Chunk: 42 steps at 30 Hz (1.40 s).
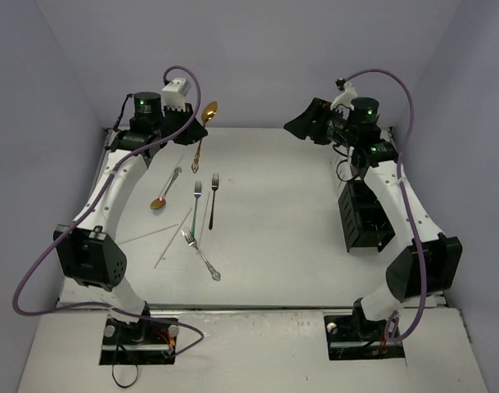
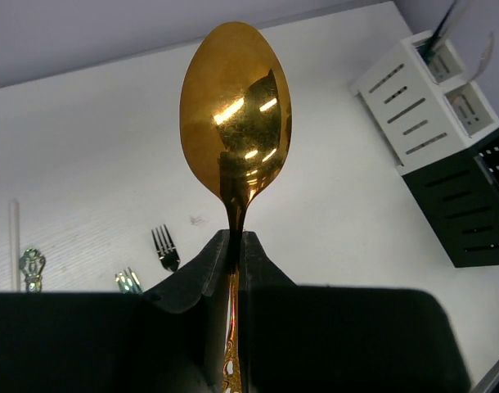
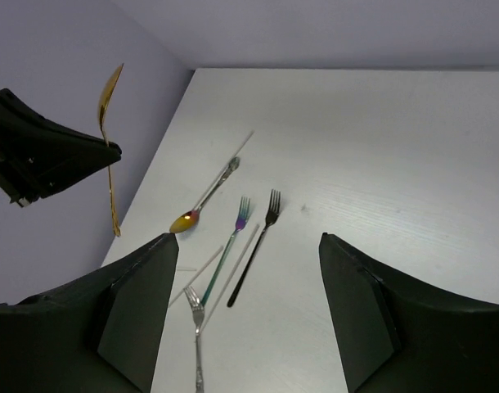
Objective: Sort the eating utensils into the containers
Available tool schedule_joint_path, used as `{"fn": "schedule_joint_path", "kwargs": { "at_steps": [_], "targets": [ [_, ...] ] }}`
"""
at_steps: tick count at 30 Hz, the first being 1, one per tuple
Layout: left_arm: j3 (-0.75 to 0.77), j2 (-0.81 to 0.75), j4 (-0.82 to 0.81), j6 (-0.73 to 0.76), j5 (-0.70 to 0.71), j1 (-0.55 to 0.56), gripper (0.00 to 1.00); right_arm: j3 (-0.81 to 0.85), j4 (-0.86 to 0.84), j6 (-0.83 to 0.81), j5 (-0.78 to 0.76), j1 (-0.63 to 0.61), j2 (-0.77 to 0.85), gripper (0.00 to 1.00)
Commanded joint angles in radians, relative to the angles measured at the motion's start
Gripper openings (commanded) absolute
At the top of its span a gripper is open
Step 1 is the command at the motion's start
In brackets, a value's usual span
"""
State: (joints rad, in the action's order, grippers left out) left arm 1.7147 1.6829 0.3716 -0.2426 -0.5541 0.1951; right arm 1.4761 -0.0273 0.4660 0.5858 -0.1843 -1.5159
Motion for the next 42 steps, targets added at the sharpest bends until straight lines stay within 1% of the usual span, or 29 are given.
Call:
{"fn": "schedule_joint_path", "kwargs": {
  "at_steps": [1, 5, 9, 16, 23, 33, 37, 40, 42],
  "targets": [
    [-0.054, -0.067, -0.104, -0.024, -0.012, 0.059, 0.0, 0.058, -0.113, 0.106, 0.058, -0.068, -0.051, 0.67],
    [-0.076, -0.102, -0.105, 0.004, 0.03, 0.126, 0.0, 0.104, -0.12, 0.066, 0.043, -0.158, -0.086, 0.66],
    [-0.076, -0.115, -0.102, 0.025, 0.069, 0.188, 0.0, 0.136, -0.121, 0.046, 0.032, -0.207, -0.127, 0.66],
    [-0.072, -0.106, -0.103, 0.028, 0.089, 0.236, 0.0, 0.151, -0.122, 0.046, 0.02, -0.248, -0.192, 0.64],
    [-0.066, -0.113, -0.103, 0.041, 0.095, 0.26, 0.0, 0.179, -0.135, 0.086, 0.014, -0.261, -0.25, 0.59],
    [-0.067, -0.115, -0.104, 0.054, 0.1, 0.283, 0.0, 0.188, -0.2, 0.142, 0.049, -0.277, -0.282, 0.42],
    [-0.063, -0.108, -0.107, 0.055, 0.101, 0.289, 0.0, 0.178, -0.228, 0.165, 0.068, -0.289, -0.285, 0.38],
    [-0.06, -0.104, -0.108, 0.058, 0.104, 0.293, 0.0, 0.17, -0.237, 0.169, 0.072, -0.293, -0.282, 0.26],
    [-0.059, -0.106, -0.106, 0.059, 0.107, 0.293, 0.0, 0.163, -0.238, 0.167, 0.072, -0.292, -0.28, 0.16]
  ]
}}
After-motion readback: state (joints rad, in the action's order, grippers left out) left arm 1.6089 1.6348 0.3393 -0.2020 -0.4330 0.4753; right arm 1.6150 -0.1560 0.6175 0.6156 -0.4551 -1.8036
